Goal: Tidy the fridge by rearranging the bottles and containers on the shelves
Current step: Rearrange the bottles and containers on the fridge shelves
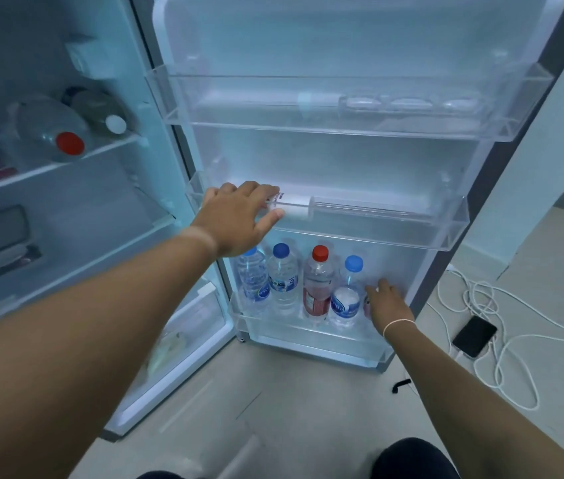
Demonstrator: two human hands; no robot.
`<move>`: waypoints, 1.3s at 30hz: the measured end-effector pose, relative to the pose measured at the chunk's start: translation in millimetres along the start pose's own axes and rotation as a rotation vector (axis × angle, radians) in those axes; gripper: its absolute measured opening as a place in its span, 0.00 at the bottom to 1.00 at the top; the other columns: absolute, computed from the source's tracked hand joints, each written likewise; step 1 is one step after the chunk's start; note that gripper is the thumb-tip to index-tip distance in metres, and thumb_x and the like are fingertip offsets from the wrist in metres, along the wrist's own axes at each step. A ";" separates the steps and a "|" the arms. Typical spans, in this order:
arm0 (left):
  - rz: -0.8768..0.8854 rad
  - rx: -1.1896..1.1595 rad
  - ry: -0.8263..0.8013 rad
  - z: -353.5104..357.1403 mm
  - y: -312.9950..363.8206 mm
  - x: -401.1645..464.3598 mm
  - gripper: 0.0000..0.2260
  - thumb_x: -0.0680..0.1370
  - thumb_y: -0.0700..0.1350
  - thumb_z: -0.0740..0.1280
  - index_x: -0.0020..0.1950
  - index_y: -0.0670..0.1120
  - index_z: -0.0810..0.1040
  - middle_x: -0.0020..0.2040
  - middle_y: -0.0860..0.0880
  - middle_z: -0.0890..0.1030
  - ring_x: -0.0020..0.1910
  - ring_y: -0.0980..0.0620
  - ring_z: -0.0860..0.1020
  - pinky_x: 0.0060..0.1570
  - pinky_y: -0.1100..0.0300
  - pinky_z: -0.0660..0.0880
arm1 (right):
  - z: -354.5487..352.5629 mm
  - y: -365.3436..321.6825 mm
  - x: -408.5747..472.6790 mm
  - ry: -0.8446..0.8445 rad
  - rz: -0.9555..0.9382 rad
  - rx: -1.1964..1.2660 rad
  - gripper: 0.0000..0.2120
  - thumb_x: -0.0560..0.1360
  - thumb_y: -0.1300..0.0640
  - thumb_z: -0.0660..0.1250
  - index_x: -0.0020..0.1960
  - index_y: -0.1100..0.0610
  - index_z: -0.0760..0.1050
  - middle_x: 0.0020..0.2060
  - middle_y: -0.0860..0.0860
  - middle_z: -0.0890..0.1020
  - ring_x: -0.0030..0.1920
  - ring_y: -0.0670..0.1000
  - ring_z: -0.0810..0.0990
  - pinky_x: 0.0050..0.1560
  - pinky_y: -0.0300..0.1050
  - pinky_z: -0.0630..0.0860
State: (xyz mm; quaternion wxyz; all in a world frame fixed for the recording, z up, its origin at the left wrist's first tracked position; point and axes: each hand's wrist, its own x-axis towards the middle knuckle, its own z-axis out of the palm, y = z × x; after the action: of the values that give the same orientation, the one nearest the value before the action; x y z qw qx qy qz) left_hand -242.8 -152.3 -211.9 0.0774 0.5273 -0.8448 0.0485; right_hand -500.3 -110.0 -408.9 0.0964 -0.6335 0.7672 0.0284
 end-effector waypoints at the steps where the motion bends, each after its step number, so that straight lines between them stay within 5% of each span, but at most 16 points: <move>1: 0.001 -0.002 -0.004 -0.2 0.1 0.0 0.23 0.80 0.59 0.52 0.73 0.54 0.63 0.71 0.49 0.70 0.67 0.42 0.69 0.65 0.47 0.62 | -3.1 -0.5 -1.8 0.010 0.000 0.015 0.21 0.79 0.61 0.58 0.71 0.58 0.63 0.66 0.60 0.67 0.66 0.61 0.68 0.66 0.52 0.70; 11: 0.000 0.003 -0.099 -9.8 3.8 -4.5 0.24 0.81 0.60 0.49 0.75 0.54 0.60 0.73 0.50 0.67 0.70 0.45 0.67 0.68 0.48 0.60 | -63.4 -3.7 -43.7 0.011 -0.029 0.005 0.28 0.76 0.59 0.62 0.74 0.56 0.58 0.69 0.59 0.66 0.67 0.59 0.70 0.64 0.49 0.71; 18: -0.070 0.091 -0.214 -25.9 6.4 -11.5 0.27 0.81 0.60 0.46 0.78 0.55 0.44 0.79 0.45 0.53 0.77 0.39 0.53 0.76 0.44 0.50 | -117.9 -27.8 -68.0 0.098 -0.133 -0.029 0.29 0.76 0.55 0.63 0.75 0.51 0.58 0.71 0.54 0.68 0.68 0.57 0.70 0.67 0.49 0.69; 27: -0.156 0.042 -0.131 -58.3 -31.0 -54.5 0.28 0.81 0.59 0.51 0.78 0.51 0.50 0.77 0.43 0.59 0.72 0.40 0.63 0.71 0.48 0.63 | -149.8 -89.7 -100.9 0.114 -0.286 0.012 0.24 0.76 0.47 0.62 0.71 0.48 0.64 0.67 0.50 0.74 0.63 0.54 0.75 0.62 0.48 0.74; 39: -0.365 0.007 -0.094 -101.8 -101.7 -142.6 0.28 0.81 0.57 0.53 0.78 0.48 0.52 0.78 0.41 0.56 0.75 0.40 0.60 0.73 0.48 0.60 | -194.2 -194.9 -132.7 0.209 -0.495 -0.050 0.27 0.76 0.47 0.61 0.73 0.50 0.61 0.70 0.51 0.70 0.66 0.55 0.73 0.63 0.49 0.72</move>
State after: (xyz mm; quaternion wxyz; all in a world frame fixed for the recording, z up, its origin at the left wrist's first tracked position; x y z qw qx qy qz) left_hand -81.7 -54.4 -137.7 0.0436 0.6736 -0.7378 0.0118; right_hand -307.8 -52.0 -178.9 0.0051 -0.8034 0.5939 -0.0426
